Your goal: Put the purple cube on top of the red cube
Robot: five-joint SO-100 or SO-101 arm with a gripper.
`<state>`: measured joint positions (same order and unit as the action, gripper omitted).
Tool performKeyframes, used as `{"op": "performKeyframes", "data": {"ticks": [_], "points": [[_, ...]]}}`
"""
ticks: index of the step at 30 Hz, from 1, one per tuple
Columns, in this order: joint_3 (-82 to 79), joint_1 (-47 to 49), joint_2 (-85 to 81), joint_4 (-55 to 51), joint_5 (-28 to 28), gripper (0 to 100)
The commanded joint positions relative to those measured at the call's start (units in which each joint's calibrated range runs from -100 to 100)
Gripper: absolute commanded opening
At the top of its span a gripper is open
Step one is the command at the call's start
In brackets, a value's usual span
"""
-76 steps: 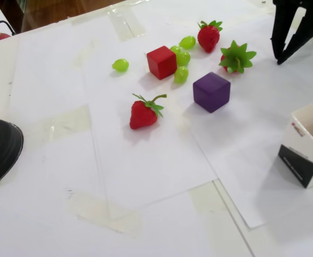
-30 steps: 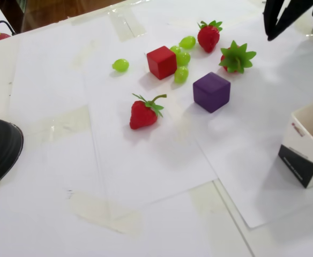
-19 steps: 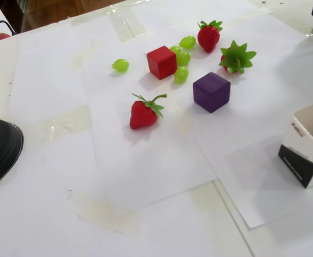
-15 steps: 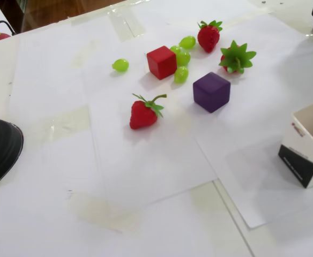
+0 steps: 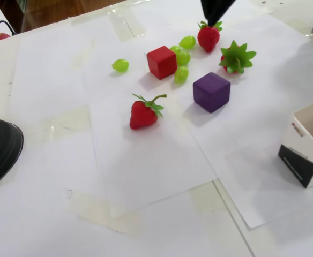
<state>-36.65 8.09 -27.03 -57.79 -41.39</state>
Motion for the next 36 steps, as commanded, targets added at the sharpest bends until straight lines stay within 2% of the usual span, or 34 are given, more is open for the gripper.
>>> {"op": "performKeyframes", "data": {"ticks": [1, 6, 11, 26, 36], "points": [[3.83, 1.91, 5.11, 1.9, -2.64, 0], [7.2, 3.67, 12.5, 1.33, -2.74, 0], [15.11, 4.85, 19.38, -3.98, -2.49, 0], [24.74, 3.01, 25.4, -15.09, -1.51, 1], [26.56, 2.65, 29.35, -13.21, -1.95, 4]]}}
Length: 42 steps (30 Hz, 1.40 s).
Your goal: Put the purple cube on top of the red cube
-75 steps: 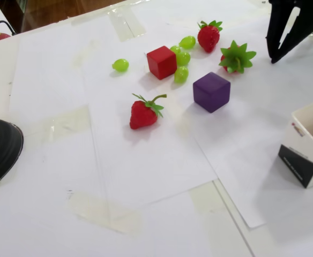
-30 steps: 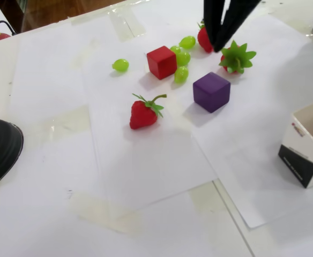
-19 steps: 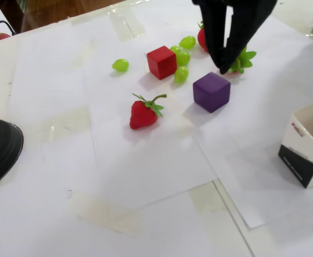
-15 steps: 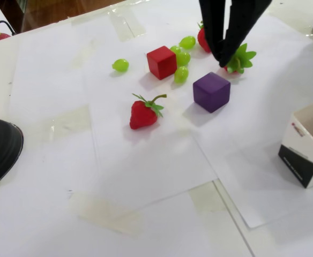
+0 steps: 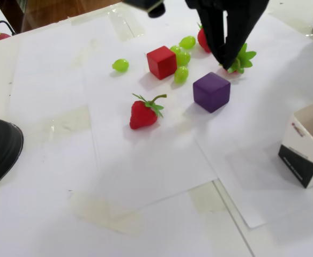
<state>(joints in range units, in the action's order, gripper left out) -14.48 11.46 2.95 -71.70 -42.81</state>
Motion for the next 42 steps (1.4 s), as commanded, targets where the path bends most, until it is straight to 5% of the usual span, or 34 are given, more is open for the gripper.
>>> {"op": "performKeyframes", "data": {"ticks": [1, 16, 42], "points": [[4.66, -0.73, -0.63, 0.78, -0.59, 8], [4.84, 2.8, -0.63, 1.11, -4.3, 33], [-14.97, 4.35, -0.12, 19.66, -7.47, 35]]}}
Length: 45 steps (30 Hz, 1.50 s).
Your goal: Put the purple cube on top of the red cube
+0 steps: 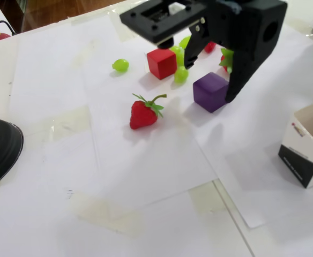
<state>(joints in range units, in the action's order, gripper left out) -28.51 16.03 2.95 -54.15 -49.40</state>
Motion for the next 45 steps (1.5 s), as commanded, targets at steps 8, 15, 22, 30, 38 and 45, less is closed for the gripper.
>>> {"op": "performKeyframes", "data": {"ticks": [8, 15, 22, 30, 38, 45], "points": [[-4.68, 0.22, -0.12, 6.11, -2.34, 31], [-4.86, 0.81, -0.12, 9.95, -2.54, 27], [-7.77, 0.66, -0.46, 12.48, -2.78, 27], [-8.49, 0.66, -0.63, 13.3, -3.13, 25], [-8.49, 0.29, -1.06, 12.57, -2.69, 18], [-8.04, -0.07, -1.23, 10.6, -2.05, 18]]}}
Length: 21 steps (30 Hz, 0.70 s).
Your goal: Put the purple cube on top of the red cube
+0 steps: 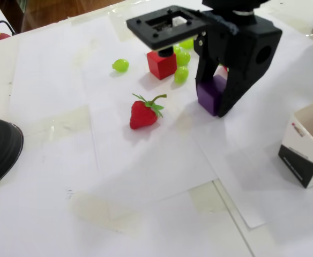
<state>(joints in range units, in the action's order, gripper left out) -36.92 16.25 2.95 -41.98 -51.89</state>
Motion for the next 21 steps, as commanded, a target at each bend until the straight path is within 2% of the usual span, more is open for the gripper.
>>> {"op": "performKeyframes", "data": {"ticks": [1, 9, 15, 21], "points": [[0.65, -0.3, -1.23, -2.06, 0.49, 18], [10.1, -1.62, -0.72, -14.8, 2.59, 15], [15.29, -2.8, -0.55, -18.89, 4.3, 9], [23.65, -4.56, 0.23, -24.53, 6.69, 9]]}}
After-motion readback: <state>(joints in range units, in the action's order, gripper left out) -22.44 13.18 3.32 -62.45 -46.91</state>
